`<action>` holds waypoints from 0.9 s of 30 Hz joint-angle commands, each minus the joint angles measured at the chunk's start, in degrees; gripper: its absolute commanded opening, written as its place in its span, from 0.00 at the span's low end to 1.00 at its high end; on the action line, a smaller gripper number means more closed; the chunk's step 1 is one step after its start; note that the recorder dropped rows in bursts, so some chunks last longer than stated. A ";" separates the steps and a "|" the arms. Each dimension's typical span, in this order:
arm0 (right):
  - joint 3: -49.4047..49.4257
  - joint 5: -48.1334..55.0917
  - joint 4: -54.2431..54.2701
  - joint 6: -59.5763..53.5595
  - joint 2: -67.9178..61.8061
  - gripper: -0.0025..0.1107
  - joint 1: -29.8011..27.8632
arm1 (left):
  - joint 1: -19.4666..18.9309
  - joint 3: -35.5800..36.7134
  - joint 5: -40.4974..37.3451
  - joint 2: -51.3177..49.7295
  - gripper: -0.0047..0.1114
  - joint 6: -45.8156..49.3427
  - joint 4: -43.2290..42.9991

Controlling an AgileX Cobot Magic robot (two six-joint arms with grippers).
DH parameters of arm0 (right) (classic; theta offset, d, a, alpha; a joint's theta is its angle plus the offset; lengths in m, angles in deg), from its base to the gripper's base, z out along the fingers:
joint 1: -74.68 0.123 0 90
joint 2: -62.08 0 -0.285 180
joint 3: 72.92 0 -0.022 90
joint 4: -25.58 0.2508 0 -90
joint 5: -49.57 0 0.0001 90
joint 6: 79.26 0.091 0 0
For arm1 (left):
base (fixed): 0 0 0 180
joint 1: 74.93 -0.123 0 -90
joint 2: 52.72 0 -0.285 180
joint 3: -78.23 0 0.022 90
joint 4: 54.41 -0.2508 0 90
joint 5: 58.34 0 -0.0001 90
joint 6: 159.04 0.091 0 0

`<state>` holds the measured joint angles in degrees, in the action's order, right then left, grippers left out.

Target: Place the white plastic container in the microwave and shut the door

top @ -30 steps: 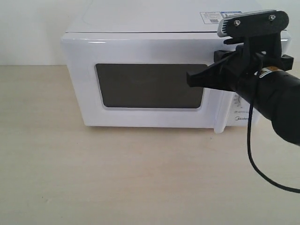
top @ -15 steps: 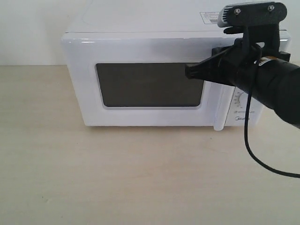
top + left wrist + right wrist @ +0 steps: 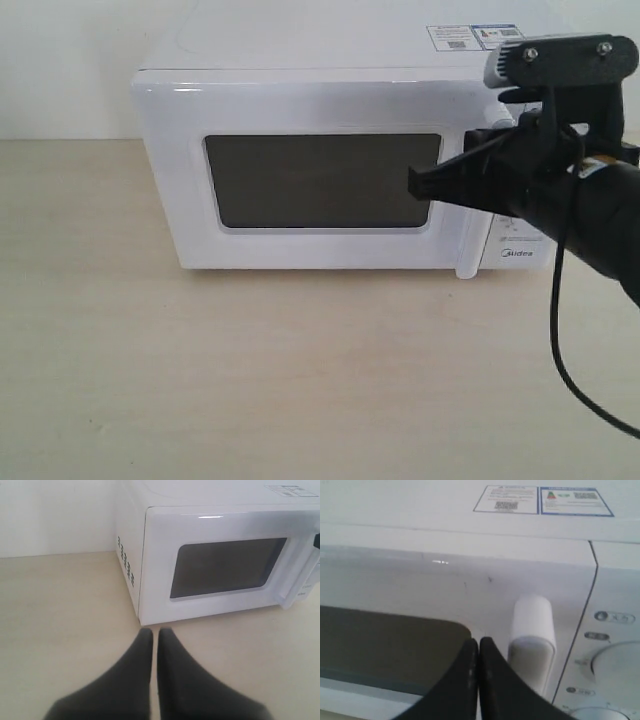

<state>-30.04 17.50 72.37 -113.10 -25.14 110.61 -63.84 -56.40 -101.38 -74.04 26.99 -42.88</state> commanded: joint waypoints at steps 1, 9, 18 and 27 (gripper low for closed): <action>4.83 -5.47 0.83 0.83 2.26 0.02 1.80 | 0.18 0.25 2.25 0.21 0.08 0.22 -0.58; 5.64 -5.85 1.43 1.00 2.26 0.02 1.80 | 0.18 0.25 2.77 0.21 0.08 0.22 -0.58; 5.64 -5.85 1.43 1.00 2.26 0.02 1.80 | 0.18 0.25 2.43 0.21 0.08 0.22 0.67; 5.64 -5.85 1.43 1.00 2.26 0.02 1.80 | 0.18 0.25 2.55 0.21 0.08 0.22 0.66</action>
